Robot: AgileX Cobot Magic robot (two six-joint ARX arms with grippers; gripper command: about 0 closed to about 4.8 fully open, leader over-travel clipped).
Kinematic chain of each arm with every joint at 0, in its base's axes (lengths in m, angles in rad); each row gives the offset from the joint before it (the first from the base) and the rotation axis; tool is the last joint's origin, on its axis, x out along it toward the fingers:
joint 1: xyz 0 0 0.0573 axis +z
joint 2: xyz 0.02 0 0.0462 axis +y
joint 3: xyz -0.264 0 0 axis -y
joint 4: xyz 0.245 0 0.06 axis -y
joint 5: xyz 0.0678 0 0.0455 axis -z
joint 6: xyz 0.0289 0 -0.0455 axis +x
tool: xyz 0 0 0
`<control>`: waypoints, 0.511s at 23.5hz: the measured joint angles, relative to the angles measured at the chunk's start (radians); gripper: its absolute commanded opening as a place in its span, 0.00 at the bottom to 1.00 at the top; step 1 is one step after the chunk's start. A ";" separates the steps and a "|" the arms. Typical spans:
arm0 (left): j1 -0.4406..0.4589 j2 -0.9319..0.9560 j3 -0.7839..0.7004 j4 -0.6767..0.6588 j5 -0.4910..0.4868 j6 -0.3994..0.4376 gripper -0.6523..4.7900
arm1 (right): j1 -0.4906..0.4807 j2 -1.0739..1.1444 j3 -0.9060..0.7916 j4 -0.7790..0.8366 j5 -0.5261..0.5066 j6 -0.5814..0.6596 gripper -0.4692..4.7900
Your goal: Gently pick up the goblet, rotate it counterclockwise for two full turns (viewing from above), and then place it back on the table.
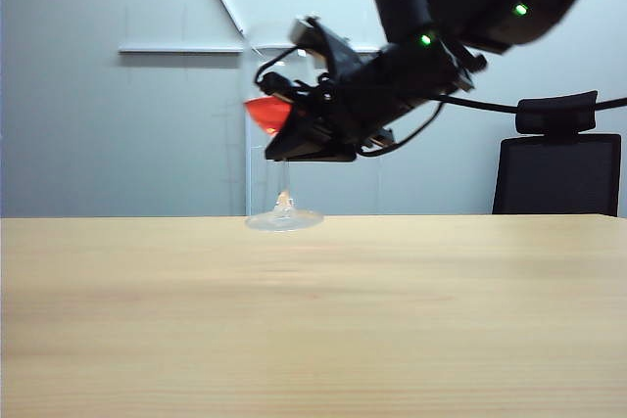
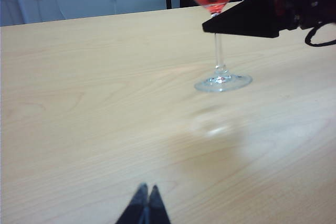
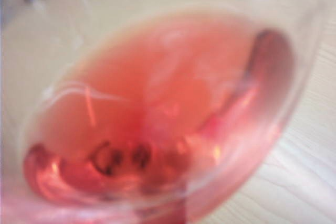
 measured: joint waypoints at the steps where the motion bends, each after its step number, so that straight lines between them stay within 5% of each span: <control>1: 0.000 0.000 0.000 0.000 0.000 0.000 0.11 | 0.007 0.000 0.012 -0.025 0.000 -0.032 0.08; 7: 0.000 0.000 0.000 0.000 0.000 0.000 0.11 | 0.066 0.000 0.034 -0.122 -0.063 -0.348 0.08; 12: 0.000 0.000 0.000 0.000 0.000 0.000 0.11 | 0.050 -0.019 -0.009 -0.032 -0.223 -0.368 0.08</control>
